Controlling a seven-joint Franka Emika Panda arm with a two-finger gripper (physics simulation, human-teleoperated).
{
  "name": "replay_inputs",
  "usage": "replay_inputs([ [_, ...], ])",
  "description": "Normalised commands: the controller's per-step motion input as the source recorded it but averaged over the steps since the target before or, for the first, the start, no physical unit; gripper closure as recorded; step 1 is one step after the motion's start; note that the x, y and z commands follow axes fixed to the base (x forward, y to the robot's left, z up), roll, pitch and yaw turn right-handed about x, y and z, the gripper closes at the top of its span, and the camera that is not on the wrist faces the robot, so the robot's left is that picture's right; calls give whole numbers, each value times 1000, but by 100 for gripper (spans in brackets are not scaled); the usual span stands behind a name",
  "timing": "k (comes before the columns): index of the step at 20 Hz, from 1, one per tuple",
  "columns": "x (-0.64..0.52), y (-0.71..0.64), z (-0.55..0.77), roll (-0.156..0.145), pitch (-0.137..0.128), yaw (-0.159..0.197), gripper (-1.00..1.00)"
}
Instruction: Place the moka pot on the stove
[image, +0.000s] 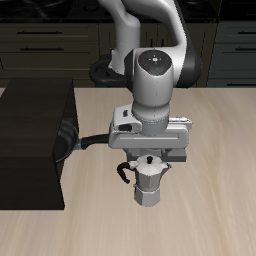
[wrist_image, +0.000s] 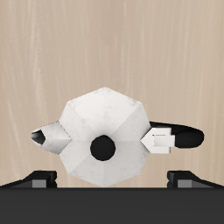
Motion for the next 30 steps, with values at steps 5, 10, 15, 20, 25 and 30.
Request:
replay_inputs([
  [5,25,-11,-66,2,12,4,-100],
  [10,25,24,-122,0,21,8,-100],
  [15,27,57,-136,9,24,3,-100],
  [20,55,-48,-119,-17,23,-4,-100],
  [25,27,-31,-87,0,14,21,100],
  [30,-11,-68,101,-5,-13,-3,100],
])
